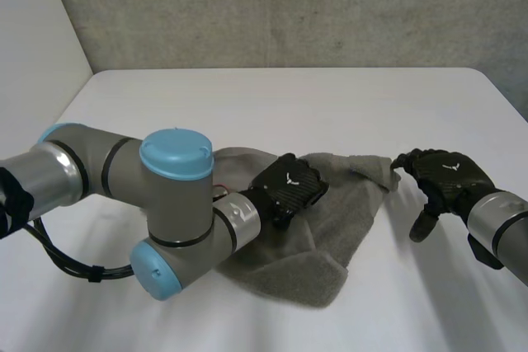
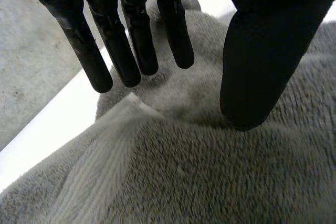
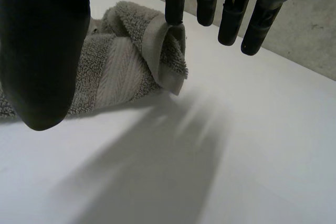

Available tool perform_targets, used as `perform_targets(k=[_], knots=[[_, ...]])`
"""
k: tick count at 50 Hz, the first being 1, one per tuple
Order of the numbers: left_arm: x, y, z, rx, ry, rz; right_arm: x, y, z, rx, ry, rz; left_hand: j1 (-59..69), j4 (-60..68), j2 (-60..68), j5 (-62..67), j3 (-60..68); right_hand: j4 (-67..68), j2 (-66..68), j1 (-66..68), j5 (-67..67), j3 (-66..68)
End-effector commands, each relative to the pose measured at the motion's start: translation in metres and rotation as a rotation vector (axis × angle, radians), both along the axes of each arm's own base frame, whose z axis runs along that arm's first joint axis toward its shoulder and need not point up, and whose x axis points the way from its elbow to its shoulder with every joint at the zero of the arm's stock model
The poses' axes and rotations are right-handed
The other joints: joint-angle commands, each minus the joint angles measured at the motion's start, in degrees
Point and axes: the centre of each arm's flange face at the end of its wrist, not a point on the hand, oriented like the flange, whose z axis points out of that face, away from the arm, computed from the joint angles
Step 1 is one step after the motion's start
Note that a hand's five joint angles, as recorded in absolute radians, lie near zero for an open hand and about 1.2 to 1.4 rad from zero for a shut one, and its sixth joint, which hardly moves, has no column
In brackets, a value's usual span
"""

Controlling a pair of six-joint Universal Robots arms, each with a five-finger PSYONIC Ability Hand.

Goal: Fold the towel.

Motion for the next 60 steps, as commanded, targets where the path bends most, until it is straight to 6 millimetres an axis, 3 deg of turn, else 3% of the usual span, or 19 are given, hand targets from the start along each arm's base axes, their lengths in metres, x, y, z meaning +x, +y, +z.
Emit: perform_targets(k=[1, 24, 26, 27, 28, 30, 32, 34, 35, 37, 38, 40, 42, 48, 53, 60], knots=[[0.001, 0.001, -0.013, -0.032, -0.051, -0.019, -0.001, 0.001, -0.001, 0.005, 0.003, -0.002, 6.35, 6.38, 6.37, 6.53, 6.37, -4.72, -4.24, -3.16, -3.18, -3.84], [0.001, 0.001, -0.030, -0.010, -0.075, -0.024, -0.005, 0.001, -0.006, 0.011, 0.031, -0.007, 4.33, 4.37, 4.35, 4.51, 4.35, -4.72, -4.24, -3.16, -3.18, -3.84], [0.001, 0.001, -0.030, -0.012, -0.076, -0.023, -0.005, 0.001, -0.006, 0.009, 0.035, -0.003, 24.72, 24.76, 24.74, 24.91, 24.74, -4.72, -4.24, -3.16, -3.18, -3.84], [0.001, 0.001, -0.030, -0.012, -0.076, -0.023, -0.005, 0.001, -0.006, 0.009, 0.035, -0.003, 24.85, 24.89, 24.87, 25.03, 24.87, -4.72, -4.24, -3.16, -3.18, -3.84], [0.001, -0.001, -0.029, -0.018, -0.076, -0.013, -0.005, 0.001, -0.006, 0.010, 0.034, -0.004, 38.48, 38.52, 38.51, 38.67, 38.51, -4.72, -4.24, -3.16, -3.18, -3.84], [0.001, -0.001, -0.025, -0.028, -0.069, -0.009, -0.005, 0.001, -0.006, 0.009, 0.034, -0.002, 38.62, 38.66, 38.64, 38.81, 38.64, -4.72, -4.24, -3.16, -3.18, -3.84], [0.000, -0.003, -0.018, -0.043, -0.060, -0.001, -0.005, 0.001, -0.005, 0.008, 0.032, -0.001, 38.62, 38.66, 38.64, 38.81, 38.64, -4.72, -4.24, -3.16, -3.18, -3.84], [0.007, -0.019, 0.018, -0.137, -0.008, 0.098, -0.004, 0.002, -0.004, 0.014, 0.030, -0.001, 38.62, 38.66, 38.64, 38.81, 38.64, -4.72, -4.24, -3.16, -3.18, -3.84], [0.007, -0.019, 0.018, -0.138, -0.008, 0.098, -0.004, 0.002, -0.004, 0.014, 0.030, -0.001, 38.62, 38.66, 38.64, 38.81, 38.64, -4.72, -4.24, -3.16, -3.18, -3.84], [0.025, -0.038, 0.054, -0.223, 0.041, 0.265, -0.004, 0.001, -0.001, 0.010, 0.030, -0.006, 38.62, 38.66, 38.64, 38.81, 38.64, -4.72, -4.24, -3.16, -3.18, -3.84], [0.025, -0.038, 0.054, -0.223, 0.041, 0.265, -0.004, 0.001, -0.001, 0.010, 0.030, -0.006, 38.62, 38.66, 38.64, 38.81, 38.64, -4.72, -4.24, -3.16, -3.18, -3.84], [0.043, -0.043, 0.077, -0.273, 0.060, 0.376, -0.004, 0.002, 0.003, 0.007, 0.030, -0.006, 38.62, 38.66, 38.64, 38.81, 38.64, -4.72, -4.24, -3.16, -3.18, -3.84], [0.050, -0.041, 0.084, -0.281, 0.063, 0.395, -0.002, 0.010, 0.014, 0.022, 0.019, 0.014, 38.62, 38.66, 38.64, 38.81, 38.64, -4.72, -4.24, -3.16, -3.18, -3.84], [0.073, -0.030, 0.095, -0.284, 0.058, 0.440, 0.007, 0.024, 0.022, 0.116, -0.037, 0.096, 38.62, 38.66, 38.64, 38.81, 38.64, -4.72, -4.24, -3.16, -3.18, -3.84], [0.085, -0.019, 0.102, -0.279, 0.061, 0.453, 0.024, 0.039, 0.030, 0.253, -0.213, 0.155, 38.62, 38.66, 38.64, 38.81, 38.64, -4.72, -4.24, -3.16, -3.18, -3.84], [0.101, -0.003, 0.122, -0.283, 0.117, 0.508, 0.043, 0.047, 0.028, 0.332, -0.326, 0.205, 38.62, 38.66, 38.64, 38.81, 38.64, -4.72, -4.24, -3.16, -3.18, -3.84]])
